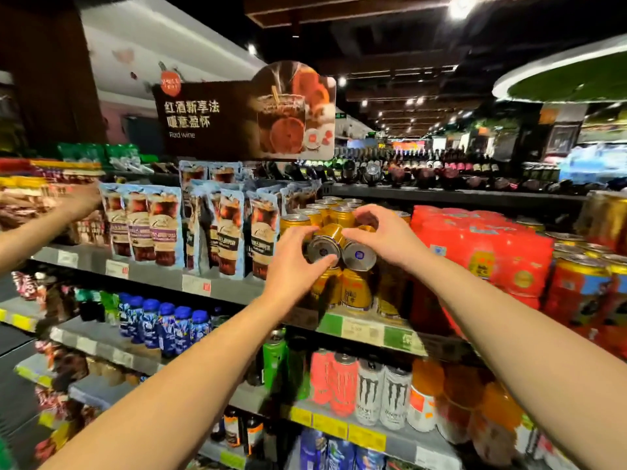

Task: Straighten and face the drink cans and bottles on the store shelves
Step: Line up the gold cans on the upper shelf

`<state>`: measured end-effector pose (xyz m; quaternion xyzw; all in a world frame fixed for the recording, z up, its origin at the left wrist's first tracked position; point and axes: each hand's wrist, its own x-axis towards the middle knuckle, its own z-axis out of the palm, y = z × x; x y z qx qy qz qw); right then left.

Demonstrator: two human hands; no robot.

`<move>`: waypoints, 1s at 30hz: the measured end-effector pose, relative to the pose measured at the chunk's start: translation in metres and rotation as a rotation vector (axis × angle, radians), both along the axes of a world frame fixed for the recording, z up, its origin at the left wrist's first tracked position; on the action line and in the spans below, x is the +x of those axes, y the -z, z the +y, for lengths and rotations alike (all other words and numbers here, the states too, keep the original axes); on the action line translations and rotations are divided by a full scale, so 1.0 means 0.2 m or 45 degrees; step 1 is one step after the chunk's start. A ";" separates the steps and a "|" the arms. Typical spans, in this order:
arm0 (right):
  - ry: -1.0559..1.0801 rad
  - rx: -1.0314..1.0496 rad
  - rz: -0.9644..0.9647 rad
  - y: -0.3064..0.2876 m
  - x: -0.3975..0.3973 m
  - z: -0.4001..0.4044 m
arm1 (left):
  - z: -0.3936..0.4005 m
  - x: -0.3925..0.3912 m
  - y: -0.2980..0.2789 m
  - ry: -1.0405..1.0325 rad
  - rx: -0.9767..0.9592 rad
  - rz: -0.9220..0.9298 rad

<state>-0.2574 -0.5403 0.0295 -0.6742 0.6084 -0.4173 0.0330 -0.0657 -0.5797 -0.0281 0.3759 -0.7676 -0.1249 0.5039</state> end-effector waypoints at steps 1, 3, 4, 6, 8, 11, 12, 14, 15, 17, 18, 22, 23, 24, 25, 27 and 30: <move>0.022 0.030 0.048 -0.02 0.00 -0.05 | -0.04 0.00 0.00 0.002 -0.007 0.010; 0.069 0.102 0.162 -0.05 0.00 -0.16 | -0.09 -0.03 0.02 0.006 -0.041 0.025; 0.091 0.139 0.226 -0.06 -0.01 -0.22 | -0.11 -0.05 0.04 0.012 -0.063 0.026; 0.120 0.226 0.335 -0.08 -0.03 -0.32 | -0.13 -0.08 0.08 0.008 -0.098 0.019; 0.109 0.326 0.398 -0.09 -0.05 -0.39 | -0.14 -0.11 0.11 -0.033 -0.110 0.016; 0.091 0.457 0.457 -0.10 -0.07 -0.46 | -0.15 -0.14 0.14 -0.125 -0.090 0.060; 0.075 0.495 0.456 -0.10 -0.09 -0.47 | -0.15 -0.15 0.14 -0.145 -0.092 0.078; 0.022 0.560 0.392 -0.10 -0.11 -0.48 | -0.13 -0.16 0.15 -0.169 -0.082 0.111; -0.006 0.572 0.358 -0.10 -0.11 -0.49 | -0.13 -0.17 0.16 -0.175 -0.070 0.131; -0.050 0.574 0.306 -0.11 -0.12 -0.49 | -0.13 -0.18 0.18 -0.167 -0.057 0.173; -0.067 0.575 0.288 -0.11 -0.12 -0.48 | -0.13 -0.18 0.19 -0.155 -0.055 0.195; -0.170 0.543 0.088 -0.12 -0.11 -0.47 | -0.13 -0.19 0.22 -0.143 -0.118 0.237; -0.201 0.514 0.048 -0.13 -0.09 -0.47 | -0.13 -0.19 0.23 -0.148 -0.134 0.240; -0.218 0.485 0.035 -0.15 -0.08 -0.46 | -0.12 -0.19 0.23 -0.152 -0.145 0.248; -0.225 0.463 0.036 -0.17 -0.07 -0.45 | -0.12 -0.19 0.23 -0.152 -0.153 0.262; -0.219 0.453 0.078 -0.19 -0.04 -0.44 | -0.11 -0.19 0.23 -0.142 -0.162 0.291; -0.170 0.501 0.247 -0.21 -0.02 -0.44 | -0.12 -0.17 0.24 -0.125 -0.190 0.289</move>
